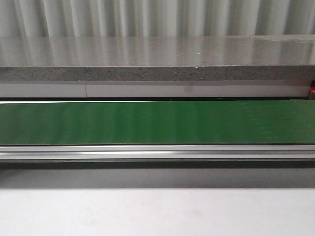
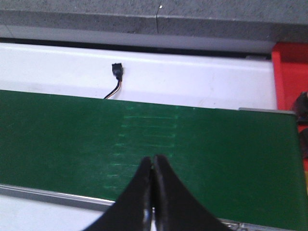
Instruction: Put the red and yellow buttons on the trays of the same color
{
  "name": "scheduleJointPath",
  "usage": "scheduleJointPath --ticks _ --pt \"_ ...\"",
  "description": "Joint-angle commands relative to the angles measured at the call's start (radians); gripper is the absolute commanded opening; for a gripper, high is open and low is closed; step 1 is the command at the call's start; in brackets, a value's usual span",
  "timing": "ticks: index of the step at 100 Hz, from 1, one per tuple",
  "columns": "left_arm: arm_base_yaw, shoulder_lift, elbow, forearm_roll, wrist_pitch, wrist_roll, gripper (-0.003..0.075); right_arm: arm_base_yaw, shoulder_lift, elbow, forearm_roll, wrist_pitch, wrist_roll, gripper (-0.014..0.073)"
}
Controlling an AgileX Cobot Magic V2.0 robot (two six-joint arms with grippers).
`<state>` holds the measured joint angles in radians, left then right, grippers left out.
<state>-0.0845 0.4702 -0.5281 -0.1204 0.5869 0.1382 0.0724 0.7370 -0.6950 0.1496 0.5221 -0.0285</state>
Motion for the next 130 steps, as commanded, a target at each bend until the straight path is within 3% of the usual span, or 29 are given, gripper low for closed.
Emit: scheduleJointPath --ticks 1,97,114,130 --pt "-0.009 0.004 -0.025 -0.014 -0.070 -0.008 -0.0020 0.000 -0.076 0.038 -0.049 -0.137 -0.013 -0.0067" --pt "-0.009 0.004 -0.025 -0.014 -0.070 -0.008 -0.0020 -0.017 -0.658 0.725 -0.011 -0.668 0.041 -0.0066" --pt "-0.009 0.004 -0.025 -0.014 -0.070 -0.008 -0.0020 -0.090 -0.735 0.723 -0.172 -0.627 0.141 -0.0066" --pt "-0.009 0.004 -0.025 -0.014 -0.074 -0.008 -0.0020 -0.111 -0.765 0.725 -0.188 -0.592 0.162 -0.0066"
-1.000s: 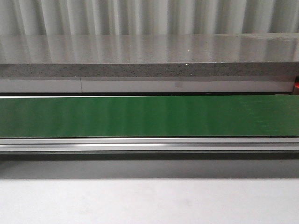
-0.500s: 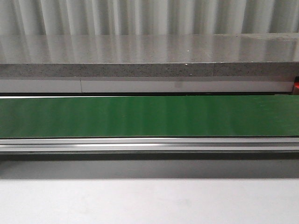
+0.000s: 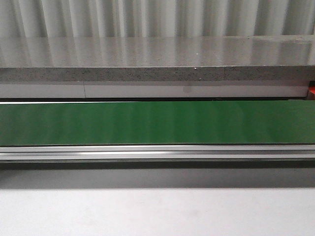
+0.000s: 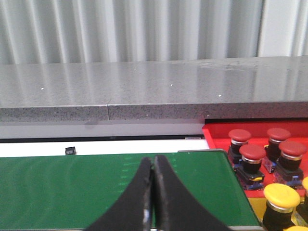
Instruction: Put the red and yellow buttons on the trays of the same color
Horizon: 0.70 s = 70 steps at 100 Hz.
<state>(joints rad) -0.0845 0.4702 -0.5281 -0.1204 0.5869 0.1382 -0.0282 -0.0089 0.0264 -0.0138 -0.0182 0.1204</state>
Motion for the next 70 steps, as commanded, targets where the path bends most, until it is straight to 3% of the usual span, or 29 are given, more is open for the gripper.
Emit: scheduleJointPath --ticks 1,70 --pt "-0.009 0.004 -0.025 -0.014 -0.074 -0.008 -0.0020 -0.010 -0.019 0.004 -0.025 -0.048 0.013 -0.0066" --pt "-0.009 0.004 -0.025 -0.014 -0.074 -0.008 -0.0020 -0.010 -0.018 0.002 -0.022 0.005 0.013 -0.0066"
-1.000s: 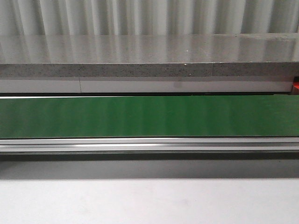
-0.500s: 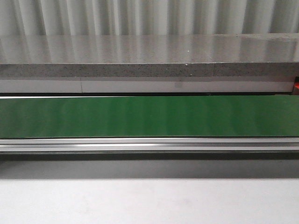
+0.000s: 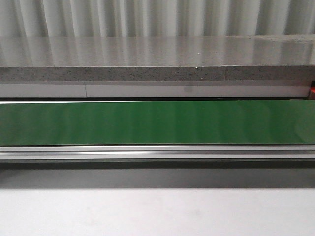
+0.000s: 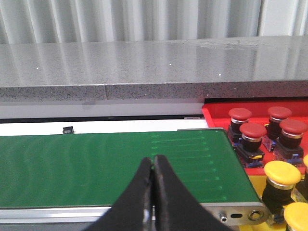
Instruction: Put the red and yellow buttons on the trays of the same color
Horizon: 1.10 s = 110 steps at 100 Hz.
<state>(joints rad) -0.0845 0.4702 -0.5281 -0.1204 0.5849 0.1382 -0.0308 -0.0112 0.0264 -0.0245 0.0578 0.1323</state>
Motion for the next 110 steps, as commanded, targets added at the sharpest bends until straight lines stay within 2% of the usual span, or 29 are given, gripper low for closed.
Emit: scheduleJointPath --ticks 1,59,71,81,88,99,110 --pt "-0.009 0.004 -0.025 -0.014 -0.072 -0.008 -0.0020 -0.007 -0.016 0.002 -0.011 -0.071 0.001 -0.0066" --pt "-0.007 -0.039 -0.013 0.005 -0.080 -0.025 -0.0020 -0.007 -0.016 0.002 -0.011 -0.071 0.001 -0.0066" --pt "-0.001 -0.085 0.052 0.023 -0.159 -0.077 -0.0020 -0.007 -0.016 0.002 -0.011 -0.071 0.001 -0.0066" --pt "-0.001 -0.127 0.130 0.040 -0.286 -0.084 -0.0020 -0.007 -0.016 0.002 -0.011 -0.071 0.001 -0.0066" --pt "-0.001 -0.155 0.188 0.069 -0.360 -0.138 -0.0020 -0.007 -0.016 0.002 -0.011 -0.070 0.001 -0.0066" --pt "-0.001 -0.206 0.269 0.159 -0.392 -0.302 -0.0020 -0.007 -0.016 0.002 -0.011 -0.070 0.001 -0.0066" --pt "-0.001 -0.276 0.334 0.180 -0.427 -0.319 -0.0020 -0.007 -0.016 0.002 -0.011 -0.070 0.001 -0.0066"
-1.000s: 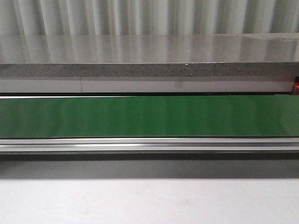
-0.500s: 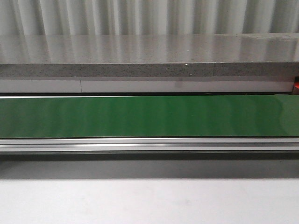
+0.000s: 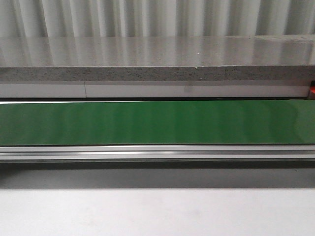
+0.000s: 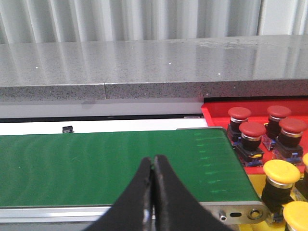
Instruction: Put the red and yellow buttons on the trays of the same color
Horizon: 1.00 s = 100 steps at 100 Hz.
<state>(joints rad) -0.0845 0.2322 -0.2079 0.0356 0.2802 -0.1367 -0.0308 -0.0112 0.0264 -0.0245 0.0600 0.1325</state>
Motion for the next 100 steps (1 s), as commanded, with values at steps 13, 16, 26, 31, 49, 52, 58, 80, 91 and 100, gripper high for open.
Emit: scheduleJointPath --ticks 13,16,26,31,49,52,58,80,91,100 --pt "-0.001 -0.128 0.088 0.024 -0.157 -0.025 -0.0020 -0.007 -0.016 0.002 -0.011 -0.072 0.001 -0.0066" --pt "-0.001 -0.153 0.105 0.021 -0.159 -0.011 -0.0020 -0.007 -0.016 0.002 -0.011 -0.072 0.001 -0.0066" --pt "-0.001 -0.227 0.167 -0.004 -0.172 0.035 -0.0020 -0.007 -0.016 0.002 -0.011 -0.072 0.001 -0.0066" --pt "-0.001 -0.266 0.204 -0.036 -0.199 0.055 -0.0020 -0.007 -0.016 0.002 -0.011 -0.072 0.001 -0.0066" --pt "-0.001 -0.266 0.251 -0.061 -0.217 0.063 -0.0020 -0.007 -0.013 0.002 -0.011 -0.071 0.001 -0.0066" --pt "-0.001 -0.266 0.251 -0.061 -0.221 0.077 -0.0020 -0.007 -0.013 0.002 -0.011 -0.070 0.001 -0.0066" --pt "-0.001 -0.266 0.251 -0.061 -0.221 0.079 -0.0020 -0.007 -0.013 0.002 -0.011 -0.069 0.001 -0.0066" --pt "-0.001 -0.266 0.251 -0.065 -0.221 0.083 -0.0020 -0.007 -0.013 0.002 -0.011 -0.069 0.001 -0.0066" --pt "-0.001 -0.266 0.251 -0.065 -0.221 0.083 -0.0020 -0.007 -0.013 0.002 -0.011 -0.069 0.001 -0.0066" --pt "-0.001 -0.266 0.251 -0.065 -0.221 0.083 -0.0020 -0.007 -0.013 0.002 -0.011 -0.069 0.001 -0.0066"
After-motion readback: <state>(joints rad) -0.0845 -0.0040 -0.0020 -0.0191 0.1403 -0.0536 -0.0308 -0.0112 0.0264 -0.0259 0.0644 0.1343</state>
